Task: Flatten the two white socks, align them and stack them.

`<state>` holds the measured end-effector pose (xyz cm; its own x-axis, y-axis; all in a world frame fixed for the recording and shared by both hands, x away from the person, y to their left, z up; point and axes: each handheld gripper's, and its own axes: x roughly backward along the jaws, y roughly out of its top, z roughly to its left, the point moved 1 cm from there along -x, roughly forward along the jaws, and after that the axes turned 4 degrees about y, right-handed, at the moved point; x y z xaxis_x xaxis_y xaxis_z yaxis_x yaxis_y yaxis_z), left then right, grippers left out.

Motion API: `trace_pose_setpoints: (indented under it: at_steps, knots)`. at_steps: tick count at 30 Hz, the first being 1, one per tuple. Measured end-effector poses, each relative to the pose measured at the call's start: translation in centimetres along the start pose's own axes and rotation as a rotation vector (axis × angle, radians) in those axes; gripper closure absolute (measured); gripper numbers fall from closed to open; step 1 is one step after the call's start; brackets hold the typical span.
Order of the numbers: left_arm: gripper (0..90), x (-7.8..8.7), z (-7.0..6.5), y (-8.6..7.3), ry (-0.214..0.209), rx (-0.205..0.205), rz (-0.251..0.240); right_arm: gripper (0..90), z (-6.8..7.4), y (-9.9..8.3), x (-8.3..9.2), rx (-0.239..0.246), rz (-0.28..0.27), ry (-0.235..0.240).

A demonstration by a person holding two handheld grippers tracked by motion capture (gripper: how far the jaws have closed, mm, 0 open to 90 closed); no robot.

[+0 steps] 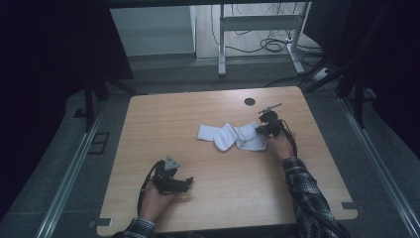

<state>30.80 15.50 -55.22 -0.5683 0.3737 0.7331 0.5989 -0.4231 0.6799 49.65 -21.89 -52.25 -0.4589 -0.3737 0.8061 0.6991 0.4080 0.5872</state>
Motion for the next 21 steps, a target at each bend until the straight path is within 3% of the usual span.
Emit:
trace_pose_setpoints:
  at_steps: [1, 3, 5, 6, 9, 11, 13, 21]
  knots:
    - [10.0, 0.0, 0.0, 0.0, 0.000, 0.000, 0.000, 81.6, 0.0, 0.0, 0.0, 0.000, 0.000, 0.000]
    - [10.0, 0.0, 0.0, 0.0, 0.000, 0.000, 0.000, 81.5, -0.1, 0.1, 1.7, -0.010, -0.030, 0.026]
    - [10.0, 0.0, 0.0, 0.0, 0.000, 0.000, 0.000, 81.5, 0.0, 0.2, 2.4, -0.005, -0.037, 0.019]
    - [10.0, 0.0, 0.0, 0.0, 0.002, 0.000, 0.000, 81.4, 0.1, 0.3, 3.8, 0.007, -0.054, 0.021]
    - [10.0, 0.0, -0.1, 0.0, 0.005, 0.002, 0.000, 81.3, 0.4, 0.5, 5.7, 0.015, -0.080, 0.037]
    - [10.0, 0.0, 0.0, 0.0, 0.005, 0.001, 0.001, 81.2, 0.6, 0.5, 6.2, 0.027, -0.084, 0.038]
    - [10.0, 0.0, 0.0, 0.1, 0.006, -0.004, 0.004, 81.1, 1.3, 0.9, 7.6, 0.051, -0.099, 0.047]
    - [10.0, 0.0, 0.0, 0.1, 0.006, -0.007, 0.004, 81.2, 3.8, 2.6, 10.2, 0.096, -0.145, 0.093]
